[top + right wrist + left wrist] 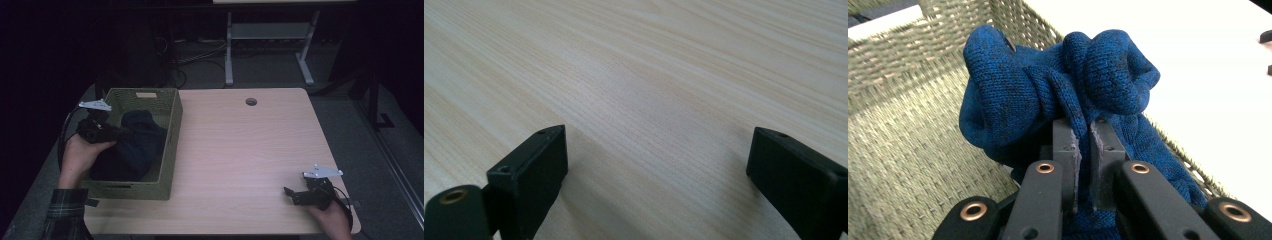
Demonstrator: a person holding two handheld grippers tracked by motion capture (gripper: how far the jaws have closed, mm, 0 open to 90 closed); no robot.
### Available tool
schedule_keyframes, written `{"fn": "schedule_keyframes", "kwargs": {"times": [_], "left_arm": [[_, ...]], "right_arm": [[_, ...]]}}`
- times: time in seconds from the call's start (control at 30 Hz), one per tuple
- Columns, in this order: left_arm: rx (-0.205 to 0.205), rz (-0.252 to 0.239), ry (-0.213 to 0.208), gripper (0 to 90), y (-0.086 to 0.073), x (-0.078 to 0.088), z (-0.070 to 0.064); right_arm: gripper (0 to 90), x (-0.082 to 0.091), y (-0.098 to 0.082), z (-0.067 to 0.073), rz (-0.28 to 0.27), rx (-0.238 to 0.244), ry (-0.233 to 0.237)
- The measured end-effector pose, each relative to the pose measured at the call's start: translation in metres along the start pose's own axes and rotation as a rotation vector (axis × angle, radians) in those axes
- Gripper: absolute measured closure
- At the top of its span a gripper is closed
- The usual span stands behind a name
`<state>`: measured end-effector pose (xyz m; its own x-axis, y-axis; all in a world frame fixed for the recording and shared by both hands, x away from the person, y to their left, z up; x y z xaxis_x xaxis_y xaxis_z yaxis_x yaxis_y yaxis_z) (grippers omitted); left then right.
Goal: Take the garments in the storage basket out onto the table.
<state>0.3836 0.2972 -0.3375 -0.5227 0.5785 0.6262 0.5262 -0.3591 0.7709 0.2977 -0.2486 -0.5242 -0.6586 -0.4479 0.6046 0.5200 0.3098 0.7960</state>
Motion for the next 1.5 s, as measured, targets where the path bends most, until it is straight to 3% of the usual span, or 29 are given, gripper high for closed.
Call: {"fn": "schedule_keyframes", "kwargs": {"times": [0.57, 0.73, 1.13, 1.5], "left_arm": [[-0.045, -0.075, 0.009, 83.7, 0.041, 0.029, -0.009], [-0.054, -0.105, -0.026, 83.7, 0.053, 0.036, -0.015], [-0.113, -0.148, -0.058, 83.6, 0.086, 0.048, -0.037], [-0.158, -0.167, -0.114, 83.6, 0.109, 0.046, -0.061]], "right_arm": [[9.2, 0.000, 0.000, 0.000, 0.000, -0.001, 0.001], [9.2, 0.000, 0.000, 0.000, -0.001, -0.001, 0.000], [9.2, 0.000, 0.000, 0.000, -0.001, -0.001, 0.000], [9.2, 0.000, 0.000, 0.000, -0.001, -0.001, 0.000]]}}
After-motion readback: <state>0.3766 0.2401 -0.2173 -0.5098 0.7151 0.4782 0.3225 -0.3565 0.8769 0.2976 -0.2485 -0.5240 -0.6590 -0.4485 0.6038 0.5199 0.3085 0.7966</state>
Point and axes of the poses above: each handheld gripper's, and its own axes: x roughly backward along the jaws, y roughly out of its top, z roughly to its left, the point moved 6 cm from there along -x, roughly forward along the jaws, and after that the axes turned 7 degrees about -z, right-handed, at the moved point
